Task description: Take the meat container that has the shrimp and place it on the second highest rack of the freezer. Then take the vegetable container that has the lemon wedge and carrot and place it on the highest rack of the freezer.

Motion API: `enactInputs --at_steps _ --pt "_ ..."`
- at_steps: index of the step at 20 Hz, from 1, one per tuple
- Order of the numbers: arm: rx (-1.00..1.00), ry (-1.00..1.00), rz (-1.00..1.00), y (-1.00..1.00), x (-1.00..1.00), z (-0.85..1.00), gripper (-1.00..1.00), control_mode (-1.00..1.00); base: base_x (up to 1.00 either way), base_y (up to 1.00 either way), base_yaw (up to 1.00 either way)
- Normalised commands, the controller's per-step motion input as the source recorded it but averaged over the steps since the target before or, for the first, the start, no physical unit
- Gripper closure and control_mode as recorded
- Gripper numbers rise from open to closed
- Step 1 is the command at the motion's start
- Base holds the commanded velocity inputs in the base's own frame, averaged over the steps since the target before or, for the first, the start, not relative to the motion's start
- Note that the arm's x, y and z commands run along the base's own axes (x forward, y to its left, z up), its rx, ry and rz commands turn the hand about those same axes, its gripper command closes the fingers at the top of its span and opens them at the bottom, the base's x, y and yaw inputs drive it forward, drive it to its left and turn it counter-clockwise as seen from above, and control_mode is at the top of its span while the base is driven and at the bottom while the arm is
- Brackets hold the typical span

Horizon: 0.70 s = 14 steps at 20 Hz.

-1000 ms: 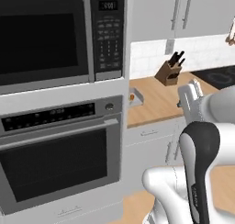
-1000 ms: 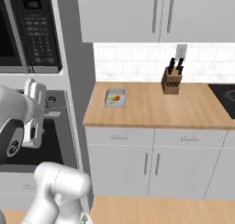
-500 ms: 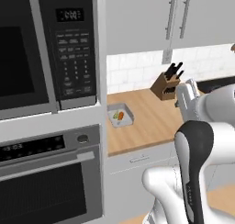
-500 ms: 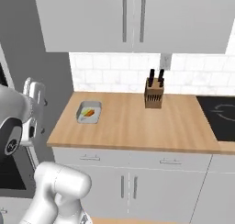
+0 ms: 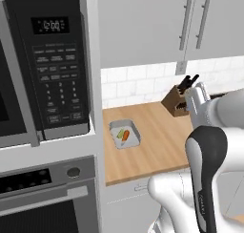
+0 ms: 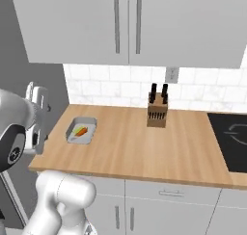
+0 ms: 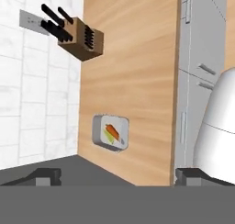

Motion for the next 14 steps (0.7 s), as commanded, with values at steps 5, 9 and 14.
enactInputs --at_steps 5,9,14 --pt "0.00 0.00 0.00 0.00 0.00 0.00 -1.00 1.00 0.25 0.00 0.20" --pt "0.06 0.03 0.30 0.00 0.41 -0.78 -1.00 -1.00 0.00 0.00 0.00" --pt "0.05 0.02 0.35 0.00 0.64 -1.00 -1.00 -1.00 0.00 0.00 0.00"
